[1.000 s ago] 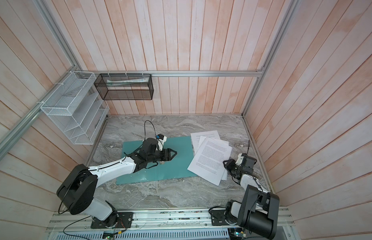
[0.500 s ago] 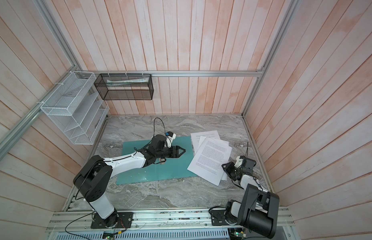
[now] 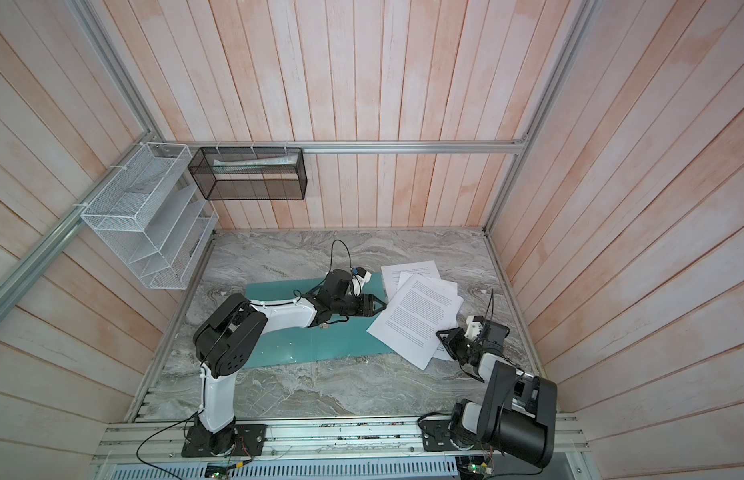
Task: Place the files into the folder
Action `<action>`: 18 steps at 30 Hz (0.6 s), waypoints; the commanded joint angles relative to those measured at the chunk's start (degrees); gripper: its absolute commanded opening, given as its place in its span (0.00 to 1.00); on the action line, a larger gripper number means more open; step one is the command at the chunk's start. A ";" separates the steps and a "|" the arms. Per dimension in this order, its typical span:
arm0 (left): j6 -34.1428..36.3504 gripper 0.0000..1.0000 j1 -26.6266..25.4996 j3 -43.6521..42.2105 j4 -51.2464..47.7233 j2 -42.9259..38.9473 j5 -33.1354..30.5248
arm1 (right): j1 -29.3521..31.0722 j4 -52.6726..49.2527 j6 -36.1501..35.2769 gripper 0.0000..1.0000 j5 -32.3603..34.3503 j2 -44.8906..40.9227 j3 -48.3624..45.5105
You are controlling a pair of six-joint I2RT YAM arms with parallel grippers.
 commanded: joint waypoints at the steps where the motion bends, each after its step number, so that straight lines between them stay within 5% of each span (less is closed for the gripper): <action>1: -0.29 0.59 -0.68 2.11 2.14 1.58 3.19 | -0.17 2.28 1.25 0.30 -1.63 0.66 -1.02; 18: -2.33 0.54 -1.39 1.47 3.11 8.14 4.79 | 0.46 10.38 4.90 0.30 -7.07 2.68 -0.86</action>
